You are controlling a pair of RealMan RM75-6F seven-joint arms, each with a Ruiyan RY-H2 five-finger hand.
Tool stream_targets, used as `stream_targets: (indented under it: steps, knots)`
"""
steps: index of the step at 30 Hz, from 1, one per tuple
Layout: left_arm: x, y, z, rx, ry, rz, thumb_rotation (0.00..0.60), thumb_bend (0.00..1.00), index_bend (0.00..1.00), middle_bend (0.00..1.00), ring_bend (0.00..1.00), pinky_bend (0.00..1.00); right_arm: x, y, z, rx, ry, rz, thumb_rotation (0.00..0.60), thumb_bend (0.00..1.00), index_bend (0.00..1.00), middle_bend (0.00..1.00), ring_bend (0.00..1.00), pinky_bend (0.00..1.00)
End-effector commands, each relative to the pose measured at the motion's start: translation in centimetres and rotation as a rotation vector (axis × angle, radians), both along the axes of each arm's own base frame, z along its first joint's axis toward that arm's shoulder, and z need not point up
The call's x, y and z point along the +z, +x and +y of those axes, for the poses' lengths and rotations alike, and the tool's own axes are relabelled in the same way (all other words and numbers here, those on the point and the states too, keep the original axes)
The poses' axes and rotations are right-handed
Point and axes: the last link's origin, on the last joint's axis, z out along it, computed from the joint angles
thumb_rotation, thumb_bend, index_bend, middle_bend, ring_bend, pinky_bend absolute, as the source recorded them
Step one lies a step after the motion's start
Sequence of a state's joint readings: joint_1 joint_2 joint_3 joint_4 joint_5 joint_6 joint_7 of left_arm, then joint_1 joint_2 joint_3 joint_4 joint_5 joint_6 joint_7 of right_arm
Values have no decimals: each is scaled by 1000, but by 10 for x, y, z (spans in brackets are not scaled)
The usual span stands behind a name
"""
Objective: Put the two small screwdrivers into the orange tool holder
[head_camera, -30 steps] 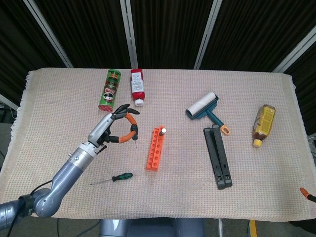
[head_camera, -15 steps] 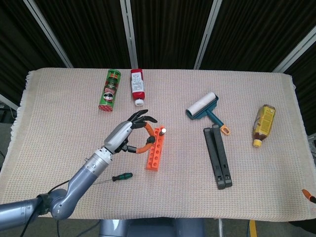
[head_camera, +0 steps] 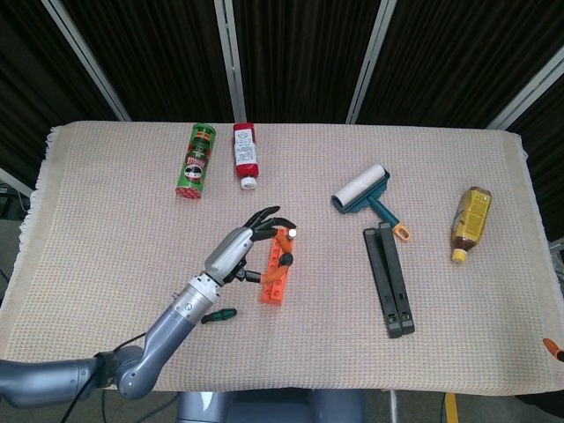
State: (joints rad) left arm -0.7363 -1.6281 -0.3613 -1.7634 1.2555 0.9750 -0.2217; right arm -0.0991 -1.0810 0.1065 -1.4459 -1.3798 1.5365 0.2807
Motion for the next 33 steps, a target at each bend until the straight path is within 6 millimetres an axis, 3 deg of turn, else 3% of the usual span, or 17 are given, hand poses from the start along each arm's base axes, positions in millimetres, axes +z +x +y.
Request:
stream_targets:
  steps: [1, 33]
  knots:
    - [-4, -4, 0, 27, -23, -21, 537, 484, 623, 204, 0, 0, 0, -1, 0, -2, 0, -2, 600, 0, 53, 94, 0, 46]
    - [-17, -14, -3, 48, -41, -35, 539, 488, 626, 204, 0, 0, 1, -3, 1, -7, -2, -3, 600, 0, 54, 94, 0, 45]
